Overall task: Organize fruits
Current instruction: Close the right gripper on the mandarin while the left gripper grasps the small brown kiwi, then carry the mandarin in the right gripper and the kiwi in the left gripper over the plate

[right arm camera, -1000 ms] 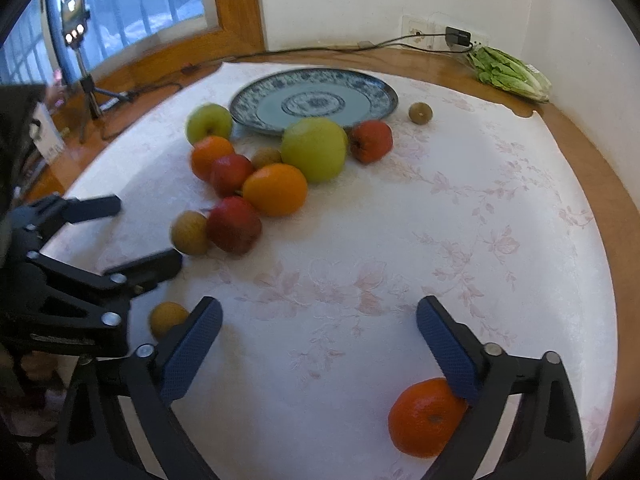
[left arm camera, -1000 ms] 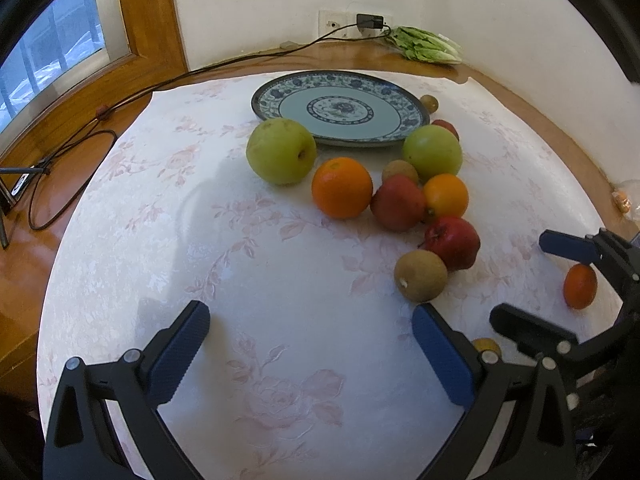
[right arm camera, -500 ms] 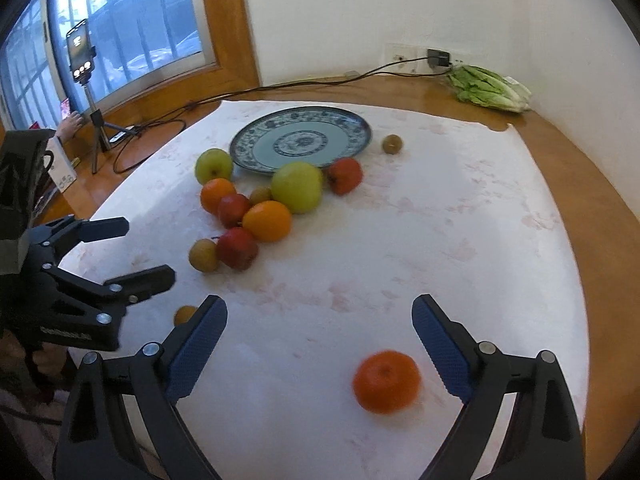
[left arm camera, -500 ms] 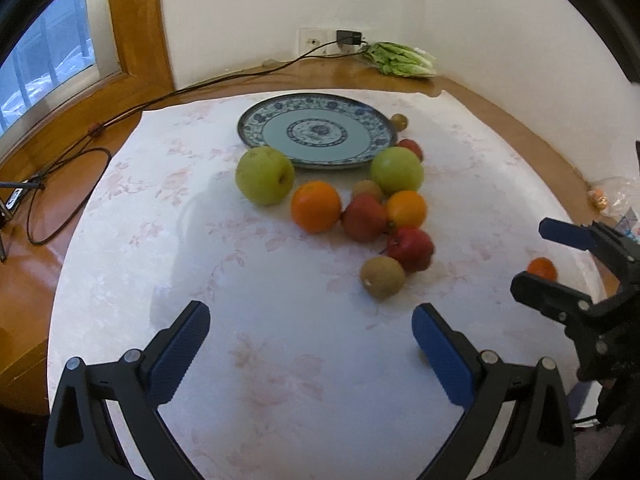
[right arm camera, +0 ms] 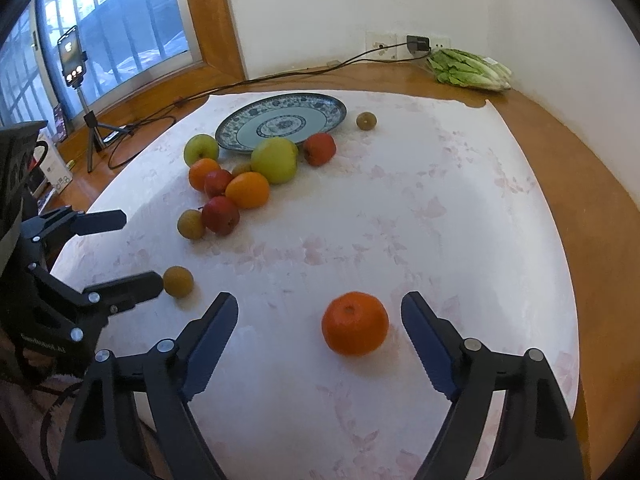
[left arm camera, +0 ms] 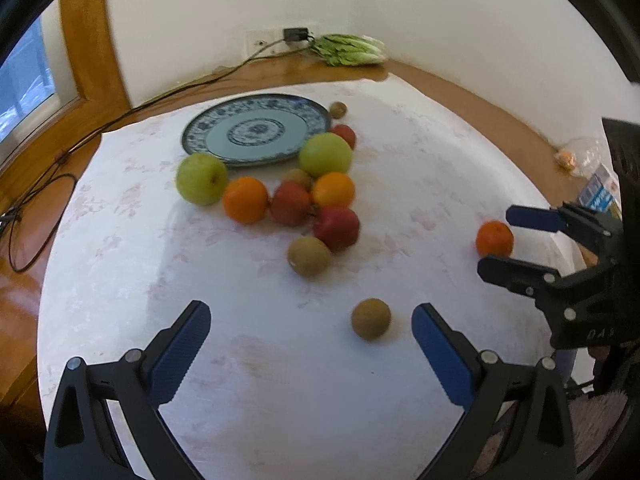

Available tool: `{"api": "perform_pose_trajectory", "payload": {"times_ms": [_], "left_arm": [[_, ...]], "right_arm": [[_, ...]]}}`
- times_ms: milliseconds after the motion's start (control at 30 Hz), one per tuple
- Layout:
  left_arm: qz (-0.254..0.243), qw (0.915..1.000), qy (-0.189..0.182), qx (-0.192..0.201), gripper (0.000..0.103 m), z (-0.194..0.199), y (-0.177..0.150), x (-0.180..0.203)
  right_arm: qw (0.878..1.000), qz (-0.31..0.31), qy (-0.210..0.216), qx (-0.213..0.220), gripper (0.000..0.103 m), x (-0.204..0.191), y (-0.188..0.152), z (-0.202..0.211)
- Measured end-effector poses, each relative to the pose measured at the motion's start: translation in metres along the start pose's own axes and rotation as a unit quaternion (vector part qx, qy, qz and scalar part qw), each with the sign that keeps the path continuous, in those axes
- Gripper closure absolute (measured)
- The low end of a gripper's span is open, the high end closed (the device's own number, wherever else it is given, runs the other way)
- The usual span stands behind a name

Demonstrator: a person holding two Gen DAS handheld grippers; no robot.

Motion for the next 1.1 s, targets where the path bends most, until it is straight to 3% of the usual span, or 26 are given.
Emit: {"api": "perform_pose_trajectory", "payload": {"times_ms": [200,367,533,700,867,967,1100], "left_arm": [[-0.015,0.9998,-0.007,-0.011,0.012,-0.006,-0.001,0.010],[-0.018,0.9992,-0.022,-0.027,0.034,-0.015,-0.003,0.015],[-0.020,0.9987,-0.031,-0.035,0.044,-0.019,-0.003,0.017],[-0.019,0.9982,-0.043,-0.037,0.058,-0.019,-0.003,0.018],[-0.028,0.9975,-0.054,-0.036,0.076,-0.018,-0.003,0.023],[-0.032,0.9973,-0.057,-0.034,0.078,-0.017,-0.004,0.025],[-0.020,0.9975,-0.060,-0.032,0.079,-0.015,-0.002,0.019]], "right_arm": [[1.000,-0.010,0.008,-0.009,0.024,0.005,-0.006,-0.005],[1.000,-0.015,0.018,-0.018,0.031,0.009,-0.010,-0.010],[0.999,-0.019,0.027,-0.021,0.039,0.012,-0.012,-0.013],[0.999,-0.019,0.025,-0.019,0.041,0.011,-0.012,-0.013],[0.999,-0.019,0.019,-0.017,0.051,0.012,-0.011,-0.012],[1.000,-0.020,0.010,-0.013,0.065,0.016,-0.010,-0.011],[0.999,-0.026,0.014,-0.012,0.067,0.020,-0.009,-0.011]]}}
Point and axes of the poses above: each gripper's, at about its wrist camera, not at the fingertips, and z roughly against the way its jaws point, x to its right, y to its top, the point moved 6 cm from there along -z, roughly the way its jaws point, and after that the axes turned 5 degrees about -x, right-handed, at the moved point
